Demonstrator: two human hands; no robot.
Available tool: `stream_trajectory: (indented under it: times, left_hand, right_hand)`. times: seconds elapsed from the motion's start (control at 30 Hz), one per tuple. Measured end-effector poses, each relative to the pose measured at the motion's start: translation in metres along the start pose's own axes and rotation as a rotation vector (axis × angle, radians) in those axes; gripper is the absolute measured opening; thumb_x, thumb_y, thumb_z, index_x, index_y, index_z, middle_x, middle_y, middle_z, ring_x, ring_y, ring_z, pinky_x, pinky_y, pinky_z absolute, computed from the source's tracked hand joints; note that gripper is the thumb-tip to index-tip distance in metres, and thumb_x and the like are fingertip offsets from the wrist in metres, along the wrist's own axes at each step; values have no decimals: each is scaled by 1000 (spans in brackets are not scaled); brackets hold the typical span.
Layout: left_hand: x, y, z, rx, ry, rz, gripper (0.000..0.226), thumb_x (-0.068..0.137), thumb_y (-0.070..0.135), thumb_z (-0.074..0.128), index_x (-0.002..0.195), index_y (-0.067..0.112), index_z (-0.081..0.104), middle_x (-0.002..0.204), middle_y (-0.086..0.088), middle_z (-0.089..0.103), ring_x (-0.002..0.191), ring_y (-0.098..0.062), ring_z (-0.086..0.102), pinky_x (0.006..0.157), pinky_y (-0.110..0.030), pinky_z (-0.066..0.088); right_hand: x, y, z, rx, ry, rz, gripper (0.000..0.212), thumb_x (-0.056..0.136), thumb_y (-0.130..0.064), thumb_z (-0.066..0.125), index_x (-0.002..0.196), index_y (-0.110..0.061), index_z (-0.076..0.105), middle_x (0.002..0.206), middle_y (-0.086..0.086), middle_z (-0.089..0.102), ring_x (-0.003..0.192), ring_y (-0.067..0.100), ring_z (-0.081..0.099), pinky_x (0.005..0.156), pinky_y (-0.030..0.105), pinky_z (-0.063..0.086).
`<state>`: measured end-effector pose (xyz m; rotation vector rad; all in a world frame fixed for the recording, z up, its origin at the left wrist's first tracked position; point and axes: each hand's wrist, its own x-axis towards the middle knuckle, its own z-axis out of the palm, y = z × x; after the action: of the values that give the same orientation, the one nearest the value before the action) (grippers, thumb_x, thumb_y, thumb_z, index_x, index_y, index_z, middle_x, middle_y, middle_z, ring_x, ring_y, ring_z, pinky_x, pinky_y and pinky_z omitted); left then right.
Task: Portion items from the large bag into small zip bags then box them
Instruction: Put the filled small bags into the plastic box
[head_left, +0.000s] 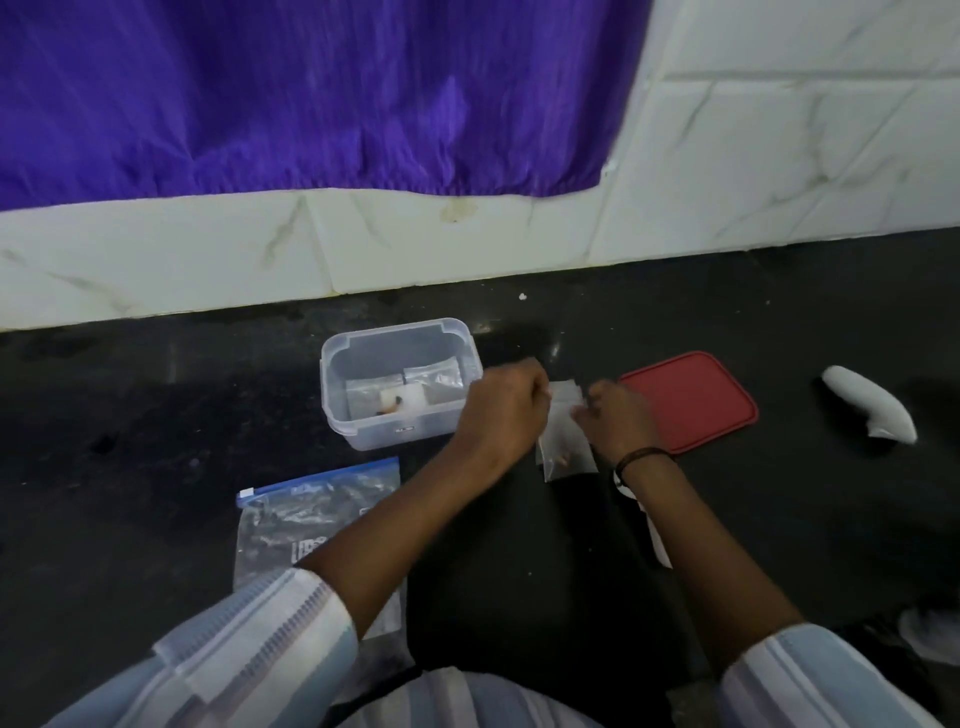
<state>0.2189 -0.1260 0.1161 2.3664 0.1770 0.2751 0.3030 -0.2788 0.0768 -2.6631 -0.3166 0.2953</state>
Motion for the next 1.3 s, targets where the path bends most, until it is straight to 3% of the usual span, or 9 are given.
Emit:
stream_trajectory:
  times: [0.13,0.23,0.33,0.57,0.77,0.9,1.03,1.17,1.3]
  left_hand:
    - [-3,-5,41,32,-131,-158,35,91,16,62,125,9,56,122,-12,61,110,-28,60,94,-39,51]
    - [2,-18,56,-17,-180,-339,43,91,17,60,131,8,48,128,-15,56,116,-31,57,97,-40,48]
    - [6,-27,60,-178,-210,-508,30,90,15,58,119,11,53,117,-12,64,106,-29,62,94,-45,52]
    - [13,-39,71,-454,-128,-608,10,82,18,60,85,27,60,96,-2,69,91,-24,68,85,-46,58]
    - [6,-36,71,-583,-110,-532,8,87,25,71,88,18,66,92,-8,73,89,-26,71,84,-47,58]
    - [3,-30,66,-570,-54,-453,16,88,25,72,86,9,67,90,-7,72,82,-19,67,77,-33,55]
    - [2,-20,56,-533,-12,-373,14,92,22,66,87,9,63,91,-6,69,85,-20,64,79,-33,51]
    - [0,-4,25,-500,110,-223,17,95,17,62,82,22,53,83,2,63,75,-7,60,64,-19,48]
    - [2,3,-32,-573,292,-103,20,95,10,62,112,17,54,88,3,68,82,-7,68,71,-27,58]
  right_hand:
    - [-14,-3,5,-42,-99,61,20,83,-22,65,97,-8,65,95,11,68,92,28,64,74,30,46]
    - [-20,-6,11,-31,-76,147,23,83,-23,64,102,-11,62,103,10,67,98,29,63,76,31,45]
    - [-23,-4,16,16,-5,158,24,79,-23,64,97,-12,53,99,11,65,93,32,62,73,34,48]
    - [-25,-3,12,62,30,151,10,82,-11,58,90,-11,52,91,12,64,87,31,61,69,32,45]
    - [-27,8,4,203,78,101,9,83,-13,57,90,-16,54,81,0,61,75,23,60,54,28,38]
    - [-37,10,-12,264,138,38,10,91,-12,52,87,-22,53,80,-4,59,72,14,59,57,28,43]
    - [-51,5,-39,383,305,-50,14,92,-4,52,90,-18,56,82,-3,62,75,15,61,59,27,46]
    - [-57,-18,-73,610,456,-122,20,89,0,59,102,-13,51,87,-13,58,79,-5,59,66,9,44]
    - [-56,-51,-93,685,554,-227,25,88,0,60,107,-10,45,83,-11,53,69,-10,54,62,5,42]
